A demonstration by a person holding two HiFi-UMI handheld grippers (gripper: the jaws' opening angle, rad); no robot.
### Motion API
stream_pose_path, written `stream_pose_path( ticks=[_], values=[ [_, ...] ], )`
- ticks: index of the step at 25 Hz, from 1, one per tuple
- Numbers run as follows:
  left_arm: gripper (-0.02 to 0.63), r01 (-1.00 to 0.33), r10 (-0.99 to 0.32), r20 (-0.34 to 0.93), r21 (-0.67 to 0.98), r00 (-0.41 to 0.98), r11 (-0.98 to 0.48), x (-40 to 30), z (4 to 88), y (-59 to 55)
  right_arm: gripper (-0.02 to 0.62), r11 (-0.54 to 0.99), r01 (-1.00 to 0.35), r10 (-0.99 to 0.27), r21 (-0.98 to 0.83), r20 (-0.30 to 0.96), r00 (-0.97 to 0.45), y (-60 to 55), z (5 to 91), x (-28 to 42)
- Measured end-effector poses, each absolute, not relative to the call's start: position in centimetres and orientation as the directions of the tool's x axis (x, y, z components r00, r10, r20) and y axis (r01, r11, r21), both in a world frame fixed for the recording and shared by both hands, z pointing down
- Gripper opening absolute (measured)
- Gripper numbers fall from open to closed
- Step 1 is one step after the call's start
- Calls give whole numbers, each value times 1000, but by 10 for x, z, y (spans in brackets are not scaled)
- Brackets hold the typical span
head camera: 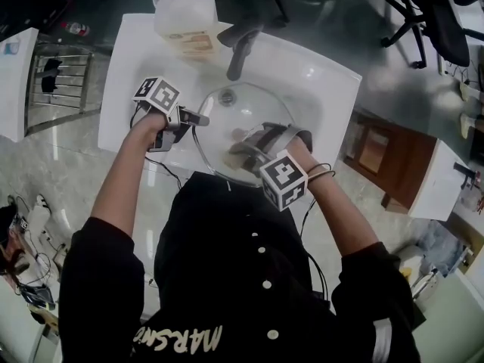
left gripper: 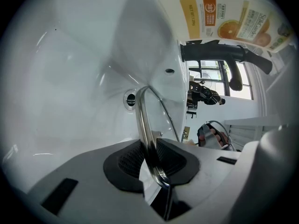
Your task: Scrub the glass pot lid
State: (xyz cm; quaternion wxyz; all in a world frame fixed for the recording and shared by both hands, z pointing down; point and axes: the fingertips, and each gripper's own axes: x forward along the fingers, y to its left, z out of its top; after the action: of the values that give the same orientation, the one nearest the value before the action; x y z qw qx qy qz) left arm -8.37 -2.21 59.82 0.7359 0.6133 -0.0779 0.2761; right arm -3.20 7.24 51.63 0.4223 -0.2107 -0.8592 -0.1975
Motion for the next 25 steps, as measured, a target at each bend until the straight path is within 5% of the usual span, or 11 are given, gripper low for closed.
stream_pose_path(
  ticks=[9, 25],
  values=[
    [98, -508, 303, 464, 857, 832, 85, -84, 597, -25, 143, 818, 516, 146, 254, 777, -612, 68, 524, -75],
    [100, -507, 312, 463, 859, 830, 71, -84, 598, -24, 141, 693, 716, 388, 82, 795, -466, 101, 522, -29]
  ],
)
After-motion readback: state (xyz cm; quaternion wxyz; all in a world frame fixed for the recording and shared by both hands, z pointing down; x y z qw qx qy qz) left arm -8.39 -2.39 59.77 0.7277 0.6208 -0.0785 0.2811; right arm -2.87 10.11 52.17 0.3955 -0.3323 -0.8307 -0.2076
